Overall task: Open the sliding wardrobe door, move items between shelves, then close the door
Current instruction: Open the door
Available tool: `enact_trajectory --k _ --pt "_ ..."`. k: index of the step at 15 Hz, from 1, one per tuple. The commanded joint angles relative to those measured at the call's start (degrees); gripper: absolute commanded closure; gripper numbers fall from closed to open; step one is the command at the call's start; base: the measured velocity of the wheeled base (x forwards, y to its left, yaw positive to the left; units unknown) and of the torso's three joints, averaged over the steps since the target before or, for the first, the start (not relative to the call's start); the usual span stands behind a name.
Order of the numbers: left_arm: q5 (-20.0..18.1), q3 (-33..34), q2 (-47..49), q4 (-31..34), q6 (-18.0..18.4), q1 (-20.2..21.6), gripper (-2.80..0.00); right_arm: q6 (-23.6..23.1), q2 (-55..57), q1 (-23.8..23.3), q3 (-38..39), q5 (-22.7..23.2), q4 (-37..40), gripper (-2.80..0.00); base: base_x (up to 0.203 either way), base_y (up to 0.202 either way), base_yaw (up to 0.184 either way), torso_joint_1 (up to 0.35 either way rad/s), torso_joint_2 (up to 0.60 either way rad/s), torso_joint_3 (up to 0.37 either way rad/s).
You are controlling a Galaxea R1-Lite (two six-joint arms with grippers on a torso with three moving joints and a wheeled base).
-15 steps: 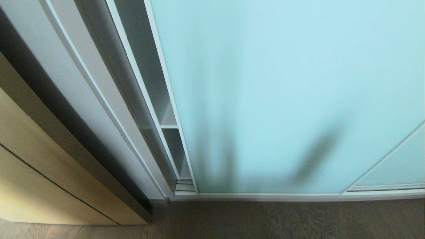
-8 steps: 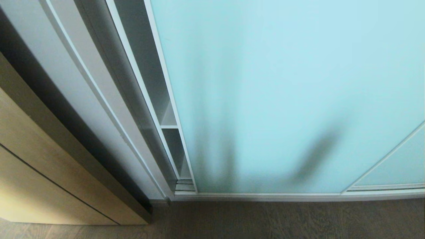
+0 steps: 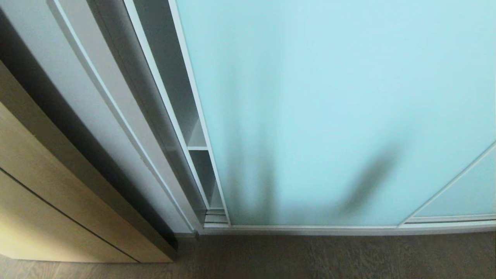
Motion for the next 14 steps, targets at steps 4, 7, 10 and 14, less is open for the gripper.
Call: enact_trajectory --k 4,7,10,14 --pt "-8.31 -27.27 15.53 7.20 -0.38 -0.12 0.00 -0.03 0.14 0.00 0.00 -0.02 -0.02 0.00 0.000 0.000 0.000 0.000 0.00 0.000" --pt "-16.14 -41.60 30.40 8.83 -4.38 -0.21 0.00 0.05 0.14 0.00 0.00 -0.02 -0.02 0.00 0.000 0.000 0.000 0.000 0.00 0.000" --pt "-27.35 -49.12 40.89 9.60 -6.99 -0.27 0.00 0.05 0.14 0.00 0.00 -0.02 -0.02 0.00 0.000 0.000 0.000 0.000 0.00 0.000" --pt "-38.77 -57.70 52.90 10.09 -7.62 -0.34 0.00 0.05 0.14 0.00 0.00 -0.02 -0.02 0.00 0.000 0.000 0.000 0.000 0.00 0.000"
